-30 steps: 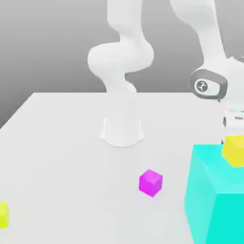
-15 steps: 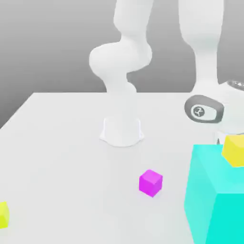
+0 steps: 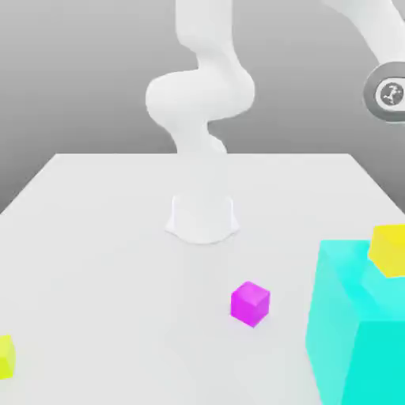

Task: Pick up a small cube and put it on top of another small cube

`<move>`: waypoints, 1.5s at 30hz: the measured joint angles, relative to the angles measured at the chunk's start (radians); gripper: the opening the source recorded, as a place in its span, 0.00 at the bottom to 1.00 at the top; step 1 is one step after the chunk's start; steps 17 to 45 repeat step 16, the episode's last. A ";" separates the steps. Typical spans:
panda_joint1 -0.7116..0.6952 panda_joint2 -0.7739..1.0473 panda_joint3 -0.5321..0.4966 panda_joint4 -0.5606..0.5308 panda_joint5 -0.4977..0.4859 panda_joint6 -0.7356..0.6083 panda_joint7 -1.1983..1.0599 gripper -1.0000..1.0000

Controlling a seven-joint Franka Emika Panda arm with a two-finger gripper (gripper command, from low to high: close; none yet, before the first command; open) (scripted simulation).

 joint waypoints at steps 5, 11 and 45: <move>-0.095 -0.067 -0.068 0.099 0.053 -0.217 -0.073 0.00; -0.159 -0.092 -0.118 0.141 0.083 -0.327 -0.118 0.00; -0.162 -0.066 -0.114 0.101 0.081 -0.261 -0.117 1.00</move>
